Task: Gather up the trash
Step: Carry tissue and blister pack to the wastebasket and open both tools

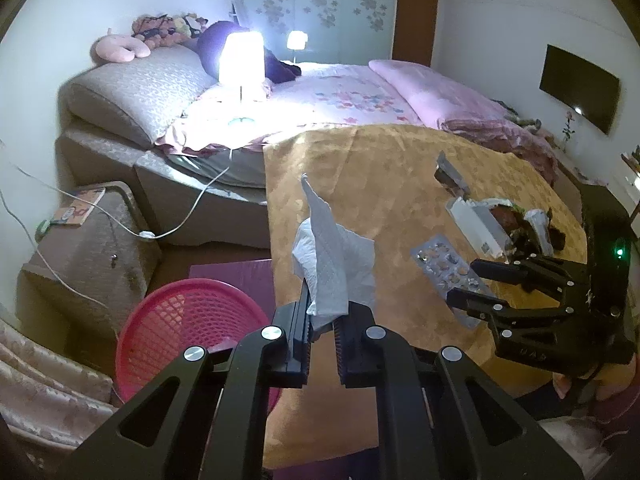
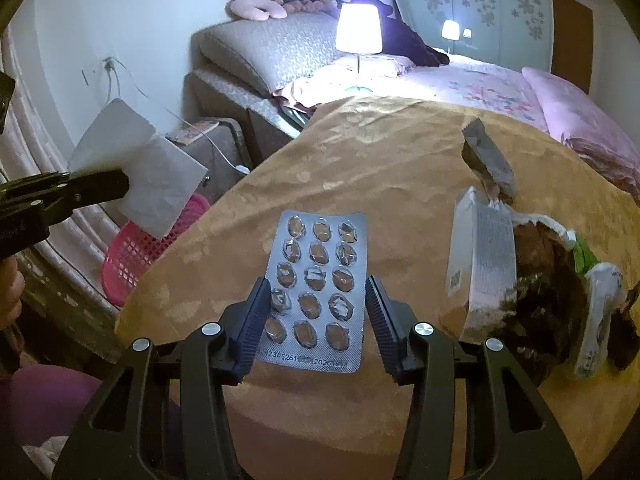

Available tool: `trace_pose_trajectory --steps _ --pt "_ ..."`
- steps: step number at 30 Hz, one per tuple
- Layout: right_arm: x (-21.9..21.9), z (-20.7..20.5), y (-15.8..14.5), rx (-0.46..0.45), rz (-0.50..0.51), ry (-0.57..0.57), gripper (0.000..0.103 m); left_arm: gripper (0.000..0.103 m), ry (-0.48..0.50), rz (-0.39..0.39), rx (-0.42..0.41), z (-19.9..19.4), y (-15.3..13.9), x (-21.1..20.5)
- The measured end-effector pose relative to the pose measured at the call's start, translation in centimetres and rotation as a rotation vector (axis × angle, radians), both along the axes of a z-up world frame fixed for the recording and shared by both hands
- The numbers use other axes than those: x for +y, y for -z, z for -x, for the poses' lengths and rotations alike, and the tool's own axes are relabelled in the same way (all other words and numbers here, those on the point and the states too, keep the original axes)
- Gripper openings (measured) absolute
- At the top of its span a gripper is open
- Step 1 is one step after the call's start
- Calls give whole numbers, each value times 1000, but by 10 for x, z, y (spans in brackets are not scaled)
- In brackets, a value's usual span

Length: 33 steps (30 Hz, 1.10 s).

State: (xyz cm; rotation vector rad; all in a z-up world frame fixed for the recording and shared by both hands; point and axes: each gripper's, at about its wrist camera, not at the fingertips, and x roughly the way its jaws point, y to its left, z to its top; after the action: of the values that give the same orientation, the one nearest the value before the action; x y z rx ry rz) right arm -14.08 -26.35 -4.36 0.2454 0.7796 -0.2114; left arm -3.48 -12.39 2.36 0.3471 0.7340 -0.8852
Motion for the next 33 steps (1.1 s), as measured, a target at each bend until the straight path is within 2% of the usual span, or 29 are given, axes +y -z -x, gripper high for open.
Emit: trace_pose_trajectory --steps 8,16,20,33 --pt "3 -12 -6 -14 -13 -17 48 9 -51 -16 -4 -10 -2 17" --pt "17 -30 -17 -32 -14 -65 48 9 -159 -27 28 -31 5 50" --pt "30 -46 -23 -37 -11 -105 48 9 -225 -46 9 -41 13 61" --pt "67 -104 -19 -6 -54 -229 48 9 -322 -118 27 -69 32 80"
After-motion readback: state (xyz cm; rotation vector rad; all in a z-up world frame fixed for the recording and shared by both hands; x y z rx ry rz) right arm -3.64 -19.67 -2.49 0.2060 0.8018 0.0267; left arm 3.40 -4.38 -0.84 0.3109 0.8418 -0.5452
